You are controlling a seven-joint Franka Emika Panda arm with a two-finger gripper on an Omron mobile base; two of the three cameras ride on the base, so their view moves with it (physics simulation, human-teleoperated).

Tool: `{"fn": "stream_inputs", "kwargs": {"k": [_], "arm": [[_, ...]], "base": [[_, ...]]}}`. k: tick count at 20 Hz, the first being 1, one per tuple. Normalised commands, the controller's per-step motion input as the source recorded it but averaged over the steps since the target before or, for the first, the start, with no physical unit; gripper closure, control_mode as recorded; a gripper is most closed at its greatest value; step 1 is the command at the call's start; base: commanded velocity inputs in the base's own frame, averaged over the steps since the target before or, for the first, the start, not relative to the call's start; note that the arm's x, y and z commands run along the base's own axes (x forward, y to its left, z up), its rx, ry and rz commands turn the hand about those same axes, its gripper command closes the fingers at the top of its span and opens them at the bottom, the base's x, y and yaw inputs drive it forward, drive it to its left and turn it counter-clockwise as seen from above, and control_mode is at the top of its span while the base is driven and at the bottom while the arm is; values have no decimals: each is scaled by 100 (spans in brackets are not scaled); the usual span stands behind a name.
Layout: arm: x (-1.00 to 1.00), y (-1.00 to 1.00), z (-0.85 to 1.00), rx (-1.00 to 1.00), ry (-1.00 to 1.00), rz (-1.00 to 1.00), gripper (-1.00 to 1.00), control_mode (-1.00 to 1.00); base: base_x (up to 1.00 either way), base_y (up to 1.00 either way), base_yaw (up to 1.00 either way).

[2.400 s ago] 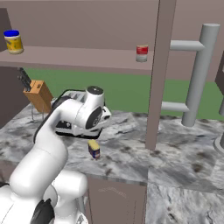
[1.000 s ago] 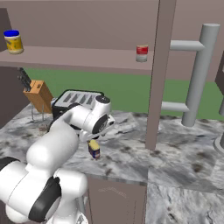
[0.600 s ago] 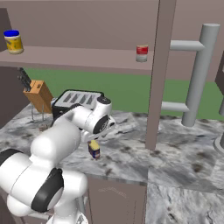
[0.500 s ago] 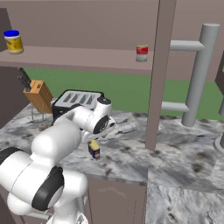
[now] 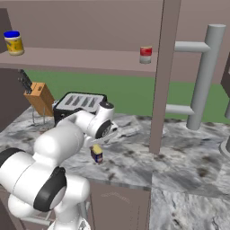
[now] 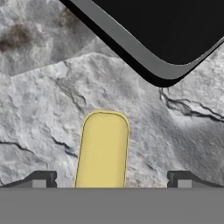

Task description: Pick the cans from the counter and place them in their designated side in the cabinet.

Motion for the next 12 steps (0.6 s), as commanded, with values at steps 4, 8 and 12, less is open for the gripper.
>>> {"fn": "stream_inputs", "kwargs": {"k": [4,8,12], "arm": [[-2,13,-8,0,0,-1,-100,-100],[0,5,-12,0,3,-1,-100,-100],[0,1,-17,-1,6,-1,-100,-100]], "base": [[0,0,0],[0,0,0],[0,0,0]]}}
